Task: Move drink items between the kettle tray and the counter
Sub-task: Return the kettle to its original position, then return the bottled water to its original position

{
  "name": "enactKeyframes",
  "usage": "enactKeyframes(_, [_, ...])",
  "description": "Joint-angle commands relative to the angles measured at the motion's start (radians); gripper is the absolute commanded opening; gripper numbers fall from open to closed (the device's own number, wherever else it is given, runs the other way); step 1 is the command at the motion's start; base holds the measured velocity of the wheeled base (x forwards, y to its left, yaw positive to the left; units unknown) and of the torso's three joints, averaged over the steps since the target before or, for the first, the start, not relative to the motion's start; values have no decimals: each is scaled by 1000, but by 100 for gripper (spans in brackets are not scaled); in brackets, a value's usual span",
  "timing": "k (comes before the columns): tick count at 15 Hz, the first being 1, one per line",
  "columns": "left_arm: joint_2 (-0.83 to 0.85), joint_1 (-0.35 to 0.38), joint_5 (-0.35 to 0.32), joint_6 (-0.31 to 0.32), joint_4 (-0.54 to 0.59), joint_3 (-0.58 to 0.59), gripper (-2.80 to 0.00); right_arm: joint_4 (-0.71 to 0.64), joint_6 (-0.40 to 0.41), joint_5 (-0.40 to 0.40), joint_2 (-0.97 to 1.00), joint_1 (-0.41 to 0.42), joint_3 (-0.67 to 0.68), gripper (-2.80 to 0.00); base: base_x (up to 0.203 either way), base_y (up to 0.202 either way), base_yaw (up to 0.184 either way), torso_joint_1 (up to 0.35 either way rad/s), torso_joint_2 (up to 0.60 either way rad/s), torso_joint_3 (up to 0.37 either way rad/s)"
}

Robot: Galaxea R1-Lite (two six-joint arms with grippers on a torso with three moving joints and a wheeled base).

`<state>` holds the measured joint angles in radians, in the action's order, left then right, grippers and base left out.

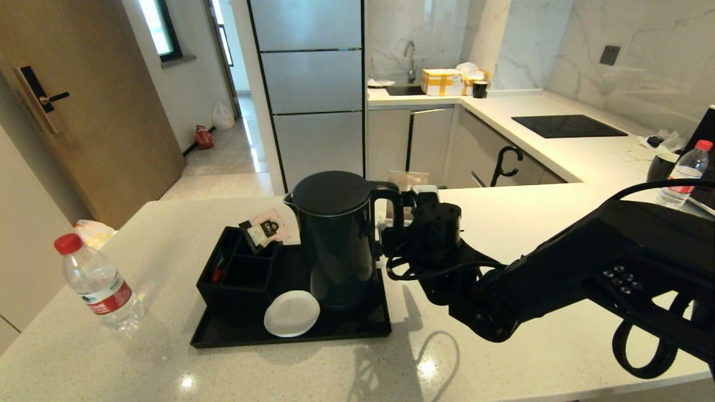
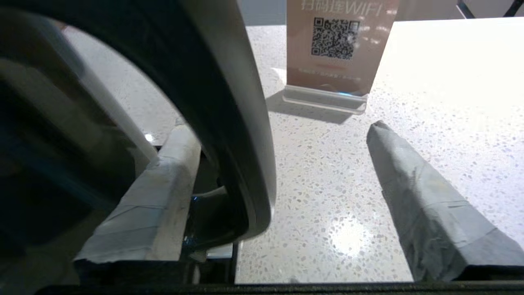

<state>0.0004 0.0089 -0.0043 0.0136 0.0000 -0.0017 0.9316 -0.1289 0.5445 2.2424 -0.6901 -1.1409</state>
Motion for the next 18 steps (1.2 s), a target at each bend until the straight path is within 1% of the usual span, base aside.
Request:
enactKeyframes(1, [0,0,0,0,0,0,-280,18,0,0,-38,0,33,0,0,0,0,0,0,0])
enactKeyframes(2, [-1,0,0,0,-1,0,-280,18,-1,-6,-46,-1,44,0,0,0,0,0,0,0])
enactKeyframes(5, [-2,0,0,0,-2,0,-280,19,-9,-54,-152,-7,170,0,0,0,0,0,0,0])
enactKeyframes(7, [0,0,0,0,-2,0,-280,19,-17,-76,-172,-13,195,0,0,0,0,0,0,0])
enactKeyframes(10, [-1,0,0,0,-2,0,-280,18,-50,-133,-267,-27,247,0,0,0,0,0,0,0])
enactKeyframes(13, [-2,0,0,0,0,0,-280,15,-49,-176,-346,-49,291,0,0,0,0,0,0,0])
enactKeyframes(15, [-2,0,0,0,-2,0,-280,15,-49,-178,-348,-50,293,0,0,0,0,0,0,0])
enactKeyframes(18, [-2,0,0,0,0,0,-280,6,-42,-187,-442,-64,335,0,0,0,0,0,0,0])
